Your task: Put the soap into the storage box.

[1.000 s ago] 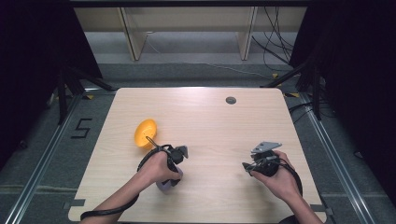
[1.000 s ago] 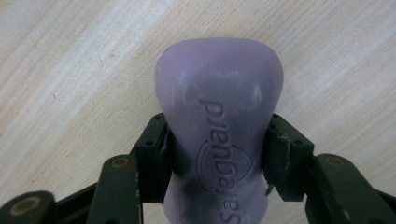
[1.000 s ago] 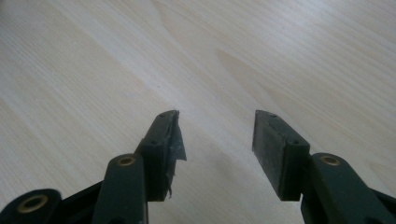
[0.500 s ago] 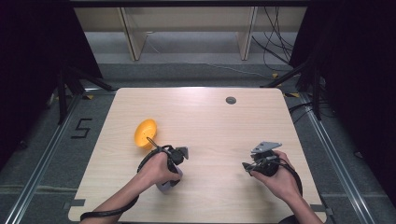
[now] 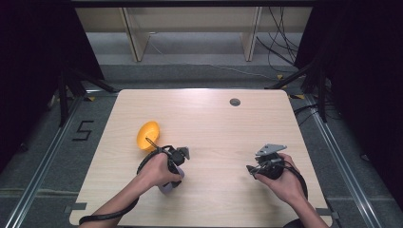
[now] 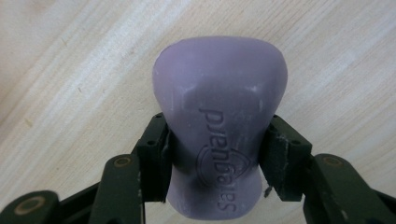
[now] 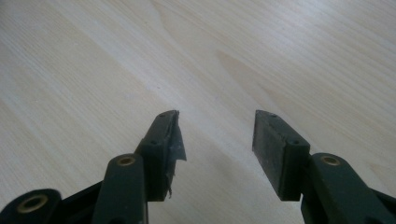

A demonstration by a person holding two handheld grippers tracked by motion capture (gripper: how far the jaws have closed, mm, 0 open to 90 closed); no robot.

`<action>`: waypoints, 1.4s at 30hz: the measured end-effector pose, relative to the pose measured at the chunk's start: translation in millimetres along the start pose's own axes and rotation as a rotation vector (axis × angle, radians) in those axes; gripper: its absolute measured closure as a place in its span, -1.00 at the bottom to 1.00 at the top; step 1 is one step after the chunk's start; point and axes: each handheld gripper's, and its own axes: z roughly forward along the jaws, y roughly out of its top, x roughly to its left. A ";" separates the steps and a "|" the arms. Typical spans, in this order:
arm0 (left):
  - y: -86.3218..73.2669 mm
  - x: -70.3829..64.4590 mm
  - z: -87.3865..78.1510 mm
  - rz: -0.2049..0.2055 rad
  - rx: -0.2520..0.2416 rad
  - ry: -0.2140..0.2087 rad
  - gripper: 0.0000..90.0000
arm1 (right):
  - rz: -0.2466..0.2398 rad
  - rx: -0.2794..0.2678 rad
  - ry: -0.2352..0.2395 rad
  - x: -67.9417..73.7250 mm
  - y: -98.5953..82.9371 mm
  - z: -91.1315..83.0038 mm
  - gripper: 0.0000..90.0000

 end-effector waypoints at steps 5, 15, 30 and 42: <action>-0.2 1.3 -4.6 0.000 -0.008 -0.004 0.08 | 0.000 0.000 0.001 0.1 0.1 0.0 0.13; -0.6 3.6 -8.3 -0.005 -0.009 0.000 0.09 | 0.003 -0.007 -0.001 0.2 -0.1 0.9 0.13; -0.1 15.2 -23.3 -0.039 -0.070 -0.001 0.09 | 0.002 -0.004 0.001 -0.2 0.2 0.1 0.13; -4.6 27.5 -36.7 -0.093 -0.161 0.006 0.09 | 0.002 -0.004 -0.002 0.2 0.2 0.2 0.13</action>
